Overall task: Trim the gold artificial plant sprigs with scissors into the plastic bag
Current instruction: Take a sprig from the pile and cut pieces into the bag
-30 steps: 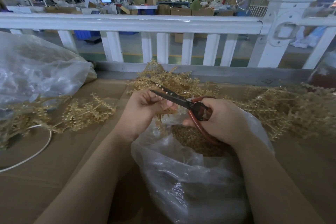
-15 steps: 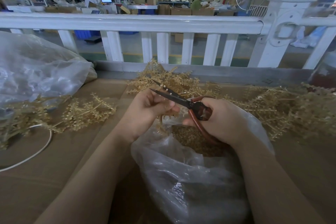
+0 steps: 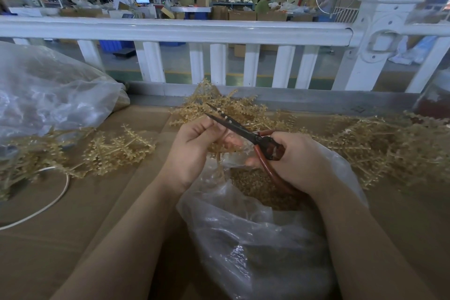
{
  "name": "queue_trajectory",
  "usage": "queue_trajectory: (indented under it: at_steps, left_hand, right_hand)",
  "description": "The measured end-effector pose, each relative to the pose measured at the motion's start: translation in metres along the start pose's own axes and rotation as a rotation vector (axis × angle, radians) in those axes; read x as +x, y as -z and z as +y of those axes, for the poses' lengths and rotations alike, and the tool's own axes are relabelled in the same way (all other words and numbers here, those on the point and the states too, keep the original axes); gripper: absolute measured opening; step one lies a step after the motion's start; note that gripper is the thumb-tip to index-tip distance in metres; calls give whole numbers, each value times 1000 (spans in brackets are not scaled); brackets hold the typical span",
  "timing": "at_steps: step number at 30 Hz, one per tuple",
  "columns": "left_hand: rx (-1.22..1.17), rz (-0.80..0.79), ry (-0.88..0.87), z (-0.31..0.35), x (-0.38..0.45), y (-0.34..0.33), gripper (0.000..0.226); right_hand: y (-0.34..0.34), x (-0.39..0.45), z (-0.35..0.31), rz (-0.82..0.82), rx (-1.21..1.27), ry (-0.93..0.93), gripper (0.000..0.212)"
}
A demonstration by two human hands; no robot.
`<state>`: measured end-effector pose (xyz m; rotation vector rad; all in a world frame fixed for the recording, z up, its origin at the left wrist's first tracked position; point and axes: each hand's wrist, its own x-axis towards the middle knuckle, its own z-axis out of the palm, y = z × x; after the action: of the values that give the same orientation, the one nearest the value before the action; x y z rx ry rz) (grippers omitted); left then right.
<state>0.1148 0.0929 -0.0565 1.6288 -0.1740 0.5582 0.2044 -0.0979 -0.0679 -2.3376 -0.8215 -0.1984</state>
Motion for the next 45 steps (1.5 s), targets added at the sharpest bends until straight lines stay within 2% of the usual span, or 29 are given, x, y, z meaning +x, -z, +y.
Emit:
queue_trajectory:
  at_steps: [7, 16, 22, 26, 28, 32, 36, 42, 45]
  left_hand:
    - [-5, -18, -7, -1, 0, 2, 30]
    - [-147, 12, 96, -8, 1, 4, 30]
    - [-87, 16, 40, -10, 0, 5, 13]
    - [-78, 48, 17, -7, 0, 4, 15]
    - [-16, 85, 2, -7, -1, 2, 10]
    - [105, 182, -15, -5, -1, 2, 15]
    - [199, 237, -2, -2, -2, 1, 16]
    - [302, 350, 26, -3, -3, -5, 12]
    - [290, 408, 39, -4, -3, -8, 12]
  right_hand:
    - [5, -2, -4, -29, -12, 2, 83]
    - [11, -7, -11, -47, -24, 26, 78]
    - [12, -7, -12, -61, -39, 38, 74]
    - [9, -6, -8, -58, -75, 37, 72]
    - [7, -6, -7, -27, -76, 43, 65]
    - [2, -7, -3, 47, -73, 62, 50]
    - [2, -6, -2, 120, -17, 69, 62]
    - [0, -5, -2, 133, 25, 101, 52]
    - [2, -6, -1, 165, 72, 79, 62]
